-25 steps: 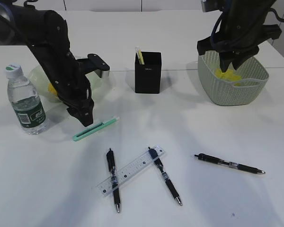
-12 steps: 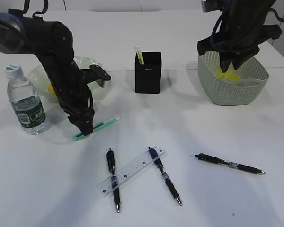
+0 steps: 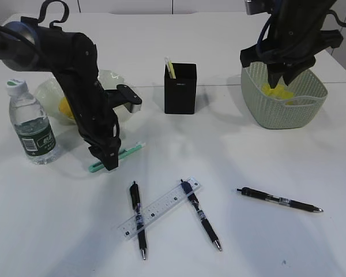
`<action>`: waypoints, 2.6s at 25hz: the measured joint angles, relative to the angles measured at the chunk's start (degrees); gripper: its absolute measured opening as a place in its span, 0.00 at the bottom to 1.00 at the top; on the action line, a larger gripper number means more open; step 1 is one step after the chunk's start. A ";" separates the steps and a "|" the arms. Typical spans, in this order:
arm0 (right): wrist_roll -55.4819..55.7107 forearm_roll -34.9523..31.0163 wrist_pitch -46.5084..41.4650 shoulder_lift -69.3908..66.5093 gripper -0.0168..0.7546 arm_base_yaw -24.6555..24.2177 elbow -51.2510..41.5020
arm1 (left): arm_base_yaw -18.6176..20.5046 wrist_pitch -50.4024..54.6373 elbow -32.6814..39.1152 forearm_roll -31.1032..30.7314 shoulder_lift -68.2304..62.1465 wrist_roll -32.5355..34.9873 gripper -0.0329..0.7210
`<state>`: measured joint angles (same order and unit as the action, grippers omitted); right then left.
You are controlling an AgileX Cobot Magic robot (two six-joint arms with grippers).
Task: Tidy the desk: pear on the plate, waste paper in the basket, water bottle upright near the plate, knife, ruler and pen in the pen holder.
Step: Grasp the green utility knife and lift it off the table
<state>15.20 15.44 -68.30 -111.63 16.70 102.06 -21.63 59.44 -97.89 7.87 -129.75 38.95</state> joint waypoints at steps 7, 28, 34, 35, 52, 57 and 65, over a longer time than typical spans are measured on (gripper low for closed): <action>0.00 0.00 0.00 0.00 0.28 0.00 0.00 | -0.52 -0.08 -0.23 -1.06 -1.56 0.00 0.55; 0.00 0.37 0.11 0.00 0.28 0.00 0.00 | -0.52 -0.49 -0.91 -3.12 -2.37 0.00 0.27; 0.00 0.37 0.11 0.00 0.28 0.00 0.00 | -0.52 -0.49 -0.96 -3.34 -2.37 0.00 0.18; 0.00 0.37 0.11 0.00 0.28 0.00 0.00 | -0.52 -0.49 -0.96 -3.34 -2.37 0.00 0.18; 0.00 0.37 -0.09 0.00 0.28 0.00 0.00 | -0.52 1.78 -2.81 -1.93 -3.02 0.00 0.18; 0.00 0.37 -0.23 0.00 0.28 0.00 0.00 | -0.52 3.70 -4.12 -1.70 -3.51 -1.09 0.18; 0.00 0.37 -0.56 0.00 0.28 0.00 0.00 | -0.52 6.00 -8.80 -1.70 -3.51 -3.19 0.18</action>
<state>15.20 15.80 -68.86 -111.63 16.70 102.06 -22.15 65.45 -106.69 6.17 -133.27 35.76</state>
